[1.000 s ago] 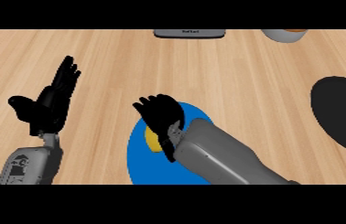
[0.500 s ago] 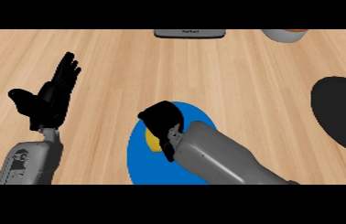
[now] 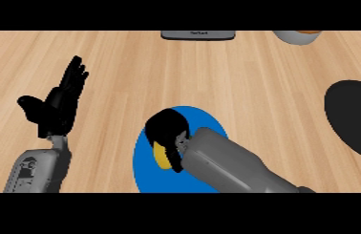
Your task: Pick the lemon from the plate and place it in the pan
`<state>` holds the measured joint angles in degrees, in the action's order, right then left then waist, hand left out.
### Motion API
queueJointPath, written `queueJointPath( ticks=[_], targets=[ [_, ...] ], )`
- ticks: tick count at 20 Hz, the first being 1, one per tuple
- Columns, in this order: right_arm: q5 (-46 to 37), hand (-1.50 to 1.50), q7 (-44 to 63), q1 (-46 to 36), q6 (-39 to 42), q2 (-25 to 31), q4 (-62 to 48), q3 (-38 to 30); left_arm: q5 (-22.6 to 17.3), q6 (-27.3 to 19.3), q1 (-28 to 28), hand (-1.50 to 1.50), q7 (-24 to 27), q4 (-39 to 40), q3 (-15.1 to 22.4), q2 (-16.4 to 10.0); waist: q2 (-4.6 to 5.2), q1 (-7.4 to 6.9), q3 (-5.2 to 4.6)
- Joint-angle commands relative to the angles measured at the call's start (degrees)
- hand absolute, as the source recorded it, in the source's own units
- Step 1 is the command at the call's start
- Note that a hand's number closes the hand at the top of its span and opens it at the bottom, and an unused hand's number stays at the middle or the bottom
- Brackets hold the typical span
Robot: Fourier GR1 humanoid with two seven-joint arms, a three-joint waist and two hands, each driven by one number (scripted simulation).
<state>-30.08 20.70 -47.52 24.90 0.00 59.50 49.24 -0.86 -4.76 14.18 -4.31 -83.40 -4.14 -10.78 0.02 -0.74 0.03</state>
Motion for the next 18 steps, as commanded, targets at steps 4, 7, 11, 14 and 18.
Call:
queueJointPath(
  ticks=[4,7,11,14,18],
  targets=[
    [-1.47,1.5,8.96,3.01,-8.02,2.09,-3.45,-6.84,0.57,-0.26,-1.43,0.0,1.71,0.97,-0.39,0.46,-0.09,1.64,-0.03],
    [0.17,1.5,19.26,4.63,-16.53,7.38,-8.19,-18.19,-0.25,0.11,-2.83,0.0,1.17,-0.01,-2.51,-1.64,-0.41,4.0,0.0],
    [-4.32,1.5,32.02,2.51,-28.03,9.02,-7.84,-23.03,-0.33,0.0,-2.83,0.0,1.37,-0.03,-2.11,-0.85,-0.81,3.52,-0.1],
    [-12.76,1.5,37.36,1.46,-34.95,12.08,-3.42,-20.36,-1.16,0.99,-3.11,0.0,-0.01,-1.34,-2.65,-1.95,-1.14,2.85,-0.09],
    [-19.1,1.5,43.14,0.82,-40.93,13.77,2.1,-21.46,-0.15,-0.17,-3.6,0.0,0.06,-1.88,-1.27,-0.22,-0.76,2.28,-0.04]
  ],
)
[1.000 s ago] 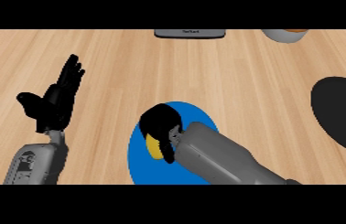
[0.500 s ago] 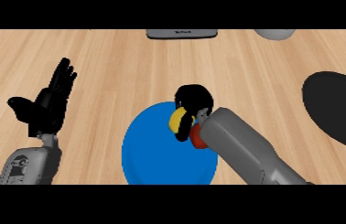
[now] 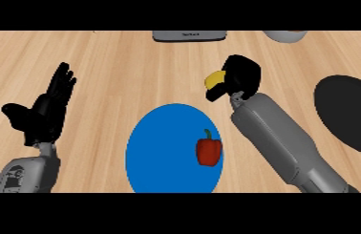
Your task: Pick the lemon from the plate and place it in the pan
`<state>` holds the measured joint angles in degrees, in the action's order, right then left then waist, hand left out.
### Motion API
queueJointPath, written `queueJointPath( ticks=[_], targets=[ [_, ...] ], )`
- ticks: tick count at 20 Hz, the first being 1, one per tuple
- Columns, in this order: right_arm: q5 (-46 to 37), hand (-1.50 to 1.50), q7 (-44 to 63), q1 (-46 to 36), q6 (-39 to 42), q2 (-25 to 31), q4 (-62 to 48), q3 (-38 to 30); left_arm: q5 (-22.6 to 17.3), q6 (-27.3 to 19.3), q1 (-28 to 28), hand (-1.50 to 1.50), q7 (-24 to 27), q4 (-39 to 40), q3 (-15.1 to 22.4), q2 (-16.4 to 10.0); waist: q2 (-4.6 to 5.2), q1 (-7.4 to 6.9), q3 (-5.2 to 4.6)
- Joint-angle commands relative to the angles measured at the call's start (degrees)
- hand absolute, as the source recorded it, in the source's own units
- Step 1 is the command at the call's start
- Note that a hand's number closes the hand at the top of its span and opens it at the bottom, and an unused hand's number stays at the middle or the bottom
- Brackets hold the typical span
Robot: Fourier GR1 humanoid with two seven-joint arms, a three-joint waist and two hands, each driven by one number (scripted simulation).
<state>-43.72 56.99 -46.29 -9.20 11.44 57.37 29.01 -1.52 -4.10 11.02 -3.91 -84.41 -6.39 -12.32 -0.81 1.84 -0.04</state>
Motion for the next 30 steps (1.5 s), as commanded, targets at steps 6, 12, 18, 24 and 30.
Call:
queueJointPath(
  ticks=[6,12,18,24,30],
  targets=[
    [-12.63,1.5,13.83,0.74,-4.72,6.5,14.28,-5.1,0.09,0.16,1.5,0.0,0.73,2.42,-0.23,0.35,0.39,-0.08,-0.01],
    [-8.69,1.5,6.4,8.3,-12.47,12.01,24.02,-17.22,0.36,-0.38,0.17,0.0,-0.12,-0.35,0.98,1.62,0.29,0.42,0.14],
    [-5.71,1.5,-3.99,20.62,-16.0,18.7,23.8,-27.05,0.26,0.63,-1.62,0.0,-1.1,-2.58,1.48,1.4,0.68,-1.29,0.09],
    [2.67,1.5,-17.96,28.71,-16.35,26.22,19.21,-36.92,1.08,-0.93,1.14,0.0,-1.99,-1.66,1.34,2.18,0.77,-1.31,0.09],
    [1.51,1.5,-30.71,25.45,-23.68,29.02,-5.9,-42.01,1.34,-0.13,2.68,0.0,-0.19,0.51,1.38,2.03,1.23,-2.65,0.16]
  ],
)
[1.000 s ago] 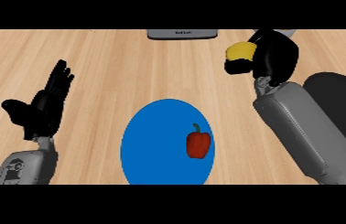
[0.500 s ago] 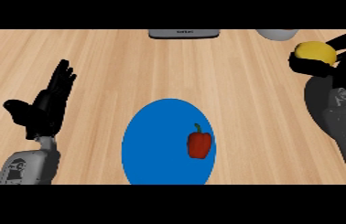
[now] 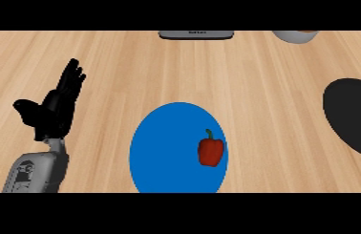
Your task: Pick the lemon from the plate and place it in the pan
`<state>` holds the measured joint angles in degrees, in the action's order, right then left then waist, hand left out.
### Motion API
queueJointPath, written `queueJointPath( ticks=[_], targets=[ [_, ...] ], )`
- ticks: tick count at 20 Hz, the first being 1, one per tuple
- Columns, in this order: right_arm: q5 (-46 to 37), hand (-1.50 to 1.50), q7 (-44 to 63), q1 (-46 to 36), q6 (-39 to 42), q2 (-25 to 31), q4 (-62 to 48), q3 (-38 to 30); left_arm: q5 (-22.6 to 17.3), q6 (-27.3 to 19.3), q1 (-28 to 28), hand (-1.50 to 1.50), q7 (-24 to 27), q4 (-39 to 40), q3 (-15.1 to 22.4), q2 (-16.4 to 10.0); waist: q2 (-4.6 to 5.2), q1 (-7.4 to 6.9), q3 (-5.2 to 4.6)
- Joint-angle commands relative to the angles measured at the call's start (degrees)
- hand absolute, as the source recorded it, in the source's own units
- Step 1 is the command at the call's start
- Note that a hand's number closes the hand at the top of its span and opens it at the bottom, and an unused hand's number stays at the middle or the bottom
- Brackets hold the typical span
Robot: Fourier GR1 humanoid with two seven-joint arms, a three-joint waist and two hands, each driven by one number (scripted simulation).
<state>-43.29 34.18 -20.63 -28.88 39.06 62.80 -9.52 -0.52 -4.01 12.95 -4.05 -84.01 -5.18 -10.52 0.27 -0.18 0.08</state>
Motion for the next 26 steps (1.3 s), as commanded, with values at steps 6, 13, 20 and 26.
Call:
queueJointPath(
  ticks=[6,13,20,26],
  targets=[
    [7.47,1.5,-25.41,-6.75,-8.83,2.92,-31.24,-10.45,-0.26,1.07,3.18,0.0,-1.06,0.8,-0.21,-0.62,0.55,-1.55,0.19],
    [18.45,-1.5,-33.63,-8.94,2.92,2.16,-39.25,-18.04,-0.97,1.68,0.77,0.0,-0.51,-1.02,-0.41,-0.5,0.54,-1.91,0.35],
    [22.65,-1.5,-45.86,-9.86,8.31,1.75,-47.21,-22.1,0.73,0.62,-0.53,0.0,0.35,-0.64,1.22,1.19,0.56,-1.98,0.26],
    [29.19,-1.5,-57.61,-8.67,3.35,0.31,-43.28,-28.58,-1.46,2.38,1.98,0.0,0.86,2.69,-2.93,-2.06,0.16,-0.51,0.11]
  ],
)
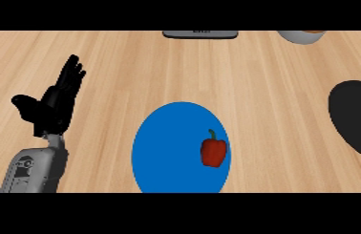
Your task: Pick the lemon from the plate and place it in the pan
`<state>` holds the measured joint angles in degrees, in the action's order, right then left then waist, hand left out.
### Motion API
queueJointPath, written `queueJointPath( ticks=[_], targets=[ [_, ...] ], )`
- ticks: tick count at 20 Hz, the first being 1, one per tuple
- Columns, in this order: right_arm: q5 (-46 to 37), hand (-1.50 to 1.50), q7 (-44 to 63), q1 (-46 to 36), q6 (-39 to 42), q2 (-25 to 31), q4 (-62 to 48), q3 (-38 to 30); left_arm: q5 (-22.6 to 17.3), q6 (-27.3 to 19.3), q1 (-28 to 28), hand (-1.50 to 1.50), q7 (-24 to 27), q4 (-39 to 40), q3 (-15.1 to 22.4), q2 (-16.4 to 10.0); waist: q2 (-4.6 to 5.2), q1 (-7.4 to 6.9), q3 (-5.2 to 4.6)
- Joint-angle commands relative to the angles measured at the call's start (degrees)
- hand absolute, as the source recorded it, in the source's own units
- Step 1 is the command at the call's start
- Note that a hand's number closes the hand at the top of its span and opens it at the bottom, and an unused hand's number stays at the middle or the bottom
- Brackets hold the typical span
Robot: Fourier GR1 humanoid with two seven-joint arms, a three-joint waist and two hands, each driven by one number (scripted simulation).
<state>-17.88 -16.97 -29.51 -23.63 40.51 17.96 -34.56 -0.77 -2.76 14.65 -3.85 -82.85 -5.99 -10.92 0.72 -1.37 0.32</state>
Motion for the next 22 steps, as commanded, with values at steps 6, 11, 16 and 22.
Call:
queueJointPath(
  ticks=[6,11,16,22],
  targets=[
    [13.5,-1.5,-10.43,5.83,6.87,-2.61,7.13,-9.64,1.11,-0.97,-0.96,0.0,-2.23,-2.41,0.34,-0.03,-1.01,2.21,-0.34],
    [18.54,-1.5,-13.69,15.33,17.21,-8.11,17.72,-10.13,0.74,-1.34,-5.17,0.0,-2.23,-4.97,-0.44,0.07,-1.57,3.32,-0.56],
    [21.9,-1.5,-12.7,26.93,22.56,-11.9,32.0,-10.45,-0.34,-1.21,-2.51,0.0,-4.1,-4.38,-2.56,-1.63,-1.77,4.81,-0.69],
    [24.88,-1.5,-6.5,40.06,24.21,-20.7,54.36,-9.78,1.27,-2.36,-4.45,0.0,-3.94,-5.5,-0.65,0.15,-1.56,4.87,-0.77]
  ],
)
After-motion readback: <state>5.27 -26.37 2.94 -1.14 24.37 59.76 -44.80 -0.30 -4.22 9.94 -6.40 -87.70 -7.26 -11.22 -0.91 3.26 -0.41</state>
